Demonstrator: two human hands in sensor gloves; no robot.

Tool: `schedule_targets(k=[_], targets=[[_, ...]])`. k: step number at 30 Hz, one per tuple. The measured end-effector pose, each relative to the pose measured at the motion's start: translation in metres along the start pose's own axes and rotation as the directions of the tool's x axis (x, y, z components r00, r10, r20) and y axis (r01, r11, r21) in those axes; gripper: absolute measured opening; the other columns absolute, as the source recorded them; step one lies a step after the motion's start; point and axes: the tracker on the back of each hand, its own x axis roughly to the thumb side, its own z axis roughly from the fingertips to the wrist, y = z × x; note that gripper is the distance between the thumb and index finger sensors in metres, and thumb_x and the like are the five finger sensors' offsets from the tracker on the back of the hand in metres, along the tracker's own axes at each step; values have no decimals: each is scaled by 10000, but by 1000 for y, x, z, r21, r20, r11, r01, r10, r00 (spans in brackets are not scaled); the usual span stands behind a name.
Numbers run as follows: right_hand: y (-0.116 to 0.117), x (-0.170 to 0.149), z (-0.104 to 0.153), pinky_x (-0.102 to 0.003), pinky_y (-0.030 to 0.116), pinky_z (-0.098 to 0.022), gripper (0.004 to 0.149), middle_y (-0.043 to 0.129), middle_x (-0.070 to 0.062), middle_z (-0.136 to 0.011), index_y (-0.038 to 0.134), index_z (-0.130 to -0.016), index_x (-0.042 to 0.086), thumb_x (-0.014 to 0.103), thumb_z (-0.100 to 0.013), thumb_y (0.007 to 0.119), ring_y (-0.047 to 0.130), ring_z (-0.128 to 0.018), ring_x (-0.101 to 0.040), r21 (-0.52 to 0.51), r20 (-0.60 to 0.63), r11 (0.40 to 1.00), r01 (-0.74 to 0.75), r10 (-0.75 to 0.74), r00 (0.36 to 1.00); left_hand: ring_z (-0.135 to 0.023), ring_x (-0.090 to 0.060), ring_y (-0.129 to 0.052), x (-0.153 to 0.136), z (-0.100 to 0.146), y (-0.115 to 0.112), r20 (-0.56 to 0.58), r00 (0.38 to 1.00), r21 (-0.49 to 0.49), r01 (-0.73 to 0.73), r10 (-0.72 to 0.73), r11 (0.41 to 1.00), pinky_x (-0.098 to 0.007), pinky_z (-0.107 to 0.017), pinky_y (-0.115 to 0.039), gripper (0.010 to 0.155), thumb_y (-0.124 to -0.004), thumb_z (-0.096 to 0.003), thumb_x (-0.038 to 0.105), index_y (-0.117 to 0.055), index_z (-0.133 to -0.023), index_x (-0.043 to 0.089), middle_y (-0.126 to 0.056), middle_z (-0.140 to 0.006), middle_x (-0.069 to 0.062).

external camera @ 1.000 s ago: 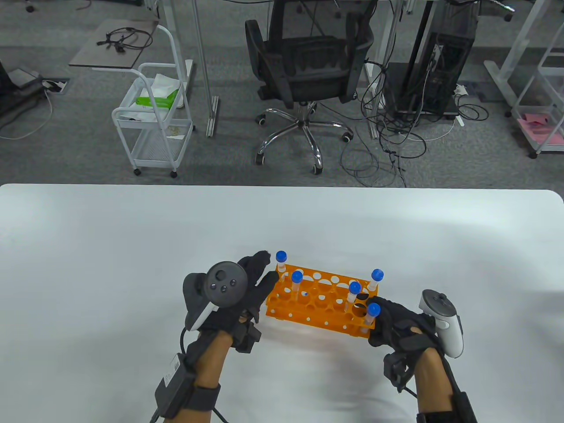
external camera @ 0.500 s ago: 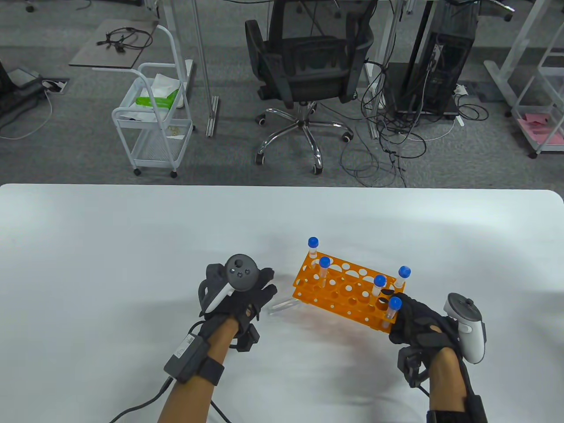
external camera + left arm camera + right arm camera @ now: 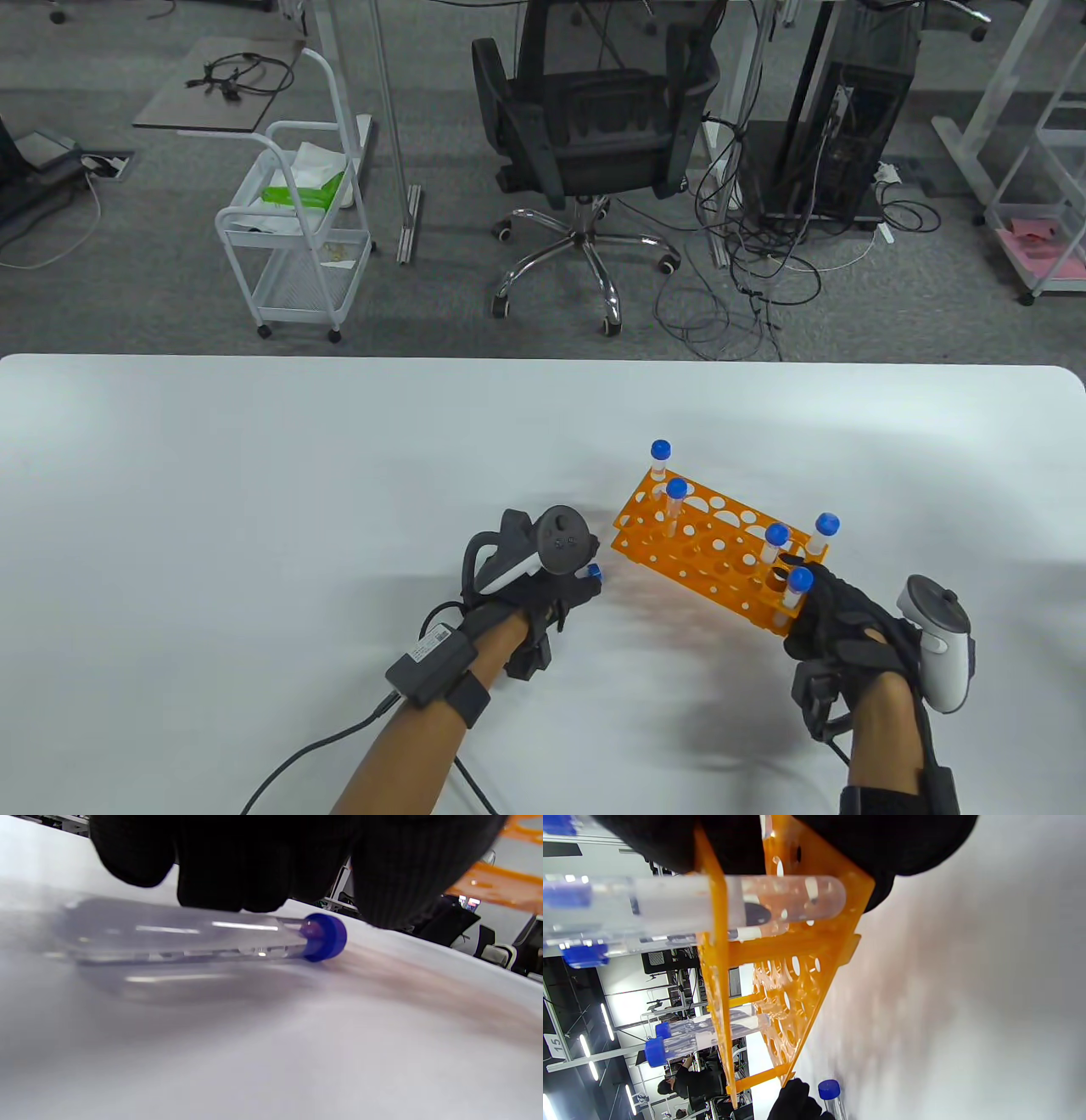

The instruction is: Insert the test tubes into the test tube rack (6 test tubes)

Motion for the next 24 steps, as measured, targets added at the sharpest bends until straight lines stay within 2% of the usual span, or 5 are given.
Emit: schedule_targets(k=[9, 15, 17, 24], targets=[[0, 1, -1, -527, 724, -550, 512, 698, -151, -1030, 722, -978, 326, 563, -528, 656, 857, -776, -343, 4, -12, 1000, -17, 17, 1000, -651, -200, -954, 15, -10, -11, 21, 989, -17, 148, -147, 989, -501, -555, -763, 582, -923, -357, 425, -793, -906, 280, -927, -821, -27], [2, 3, 0, -525, 723, -554, 512, 695, -146, -1033, 715, -981, 330, 565, -530, 653, 855, -779, -342, 27, -11, 999, -24, 25, 1000, -612, -180, -968, 22, -8, -15, 25, 974, -10, 226, -226, 974, -492, -544, -780, 548, -899, -388, 395, -780, -910, 276, -934, -802, -31], [4, 3, -1, -525, 723, -553, 511, 695, -146, -1033, 716, -980, 332, 565, -530, 653, 855, -780, -341, 36, -11, 999, -22, 22, 1000, -596, -176, -976, 23, -7, -15, 23, 969, -10, 246, -246, 969, -491, -535, -789, 579, -888, -383, 397, -745, -928, 266, -938, -794, -39], [13, 5, -2, -519, 724, -559, 512, 692, -139, -1037, 710, -983, 336, 569, -532, 648, 854, -786, -333, 78, -6, 996, -41, 41, 999, -579, -186, -1012, 8, 14, 6, -50, 984, 20, 170, -169, 985, -490, -499, -829, 650, -856, -398, 402, -627, -990, 260, -909, -809, -59]])
